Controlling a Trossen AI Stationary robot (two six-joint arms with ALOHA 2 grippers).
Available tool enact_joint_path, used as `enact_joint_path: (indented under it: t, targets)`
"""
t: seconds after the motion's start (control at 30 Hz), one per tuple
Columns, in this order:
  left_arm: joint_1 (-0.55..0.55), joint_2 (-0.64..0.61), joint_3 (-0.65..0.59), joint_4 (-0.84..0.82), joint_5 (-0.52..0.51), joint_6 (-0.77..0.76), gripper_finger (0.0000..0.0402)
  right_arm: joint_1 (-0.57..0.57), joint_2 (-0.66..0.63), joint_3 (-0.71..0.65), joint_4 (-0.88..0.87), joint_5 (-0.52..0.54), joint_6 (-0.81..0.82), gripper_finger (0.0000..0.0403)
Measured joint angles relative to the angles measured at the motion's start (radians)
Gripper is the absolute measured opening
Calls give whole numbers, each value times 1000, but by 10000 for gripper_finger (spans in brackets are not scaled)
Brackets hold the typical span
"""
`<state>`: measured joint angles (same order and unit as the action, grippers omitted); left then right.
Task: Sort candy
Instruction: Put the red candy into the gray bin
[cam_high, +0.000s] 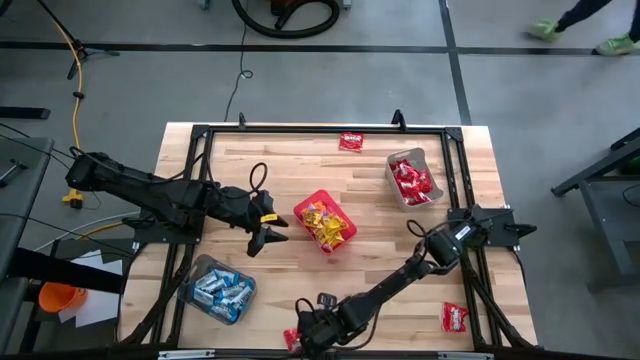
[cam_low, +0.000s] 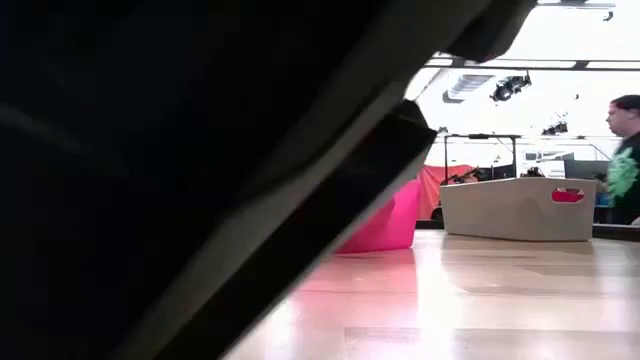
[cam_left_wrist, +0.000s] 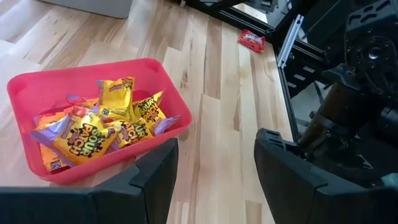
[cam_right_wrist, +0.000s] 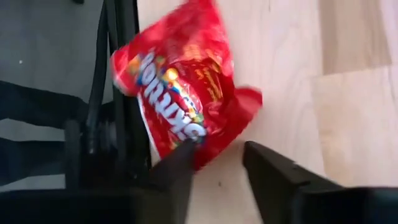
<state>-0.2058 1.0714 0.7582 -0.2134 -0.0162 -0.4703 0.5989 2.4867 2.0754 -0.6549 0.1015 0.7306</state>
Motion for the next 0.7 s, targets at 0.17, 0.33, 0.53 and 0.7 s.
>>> enact_joint_path:
  t: [0.17,0.33,0.53,0.7]
  targets:
    - [0,0,0,0,0,0,200,-15,4,-1,27,3,-12,19]
    - [0,0,0,0,0,1,200,-36,0,-1,22,4,13,5]
    - [0,0,0,-1,0,35,200,-77,-84,-2,-90,69,-32,1]
    - [2,-30,1,-12,0,78,200,-102,-166,-2,-284,150,-69,0]
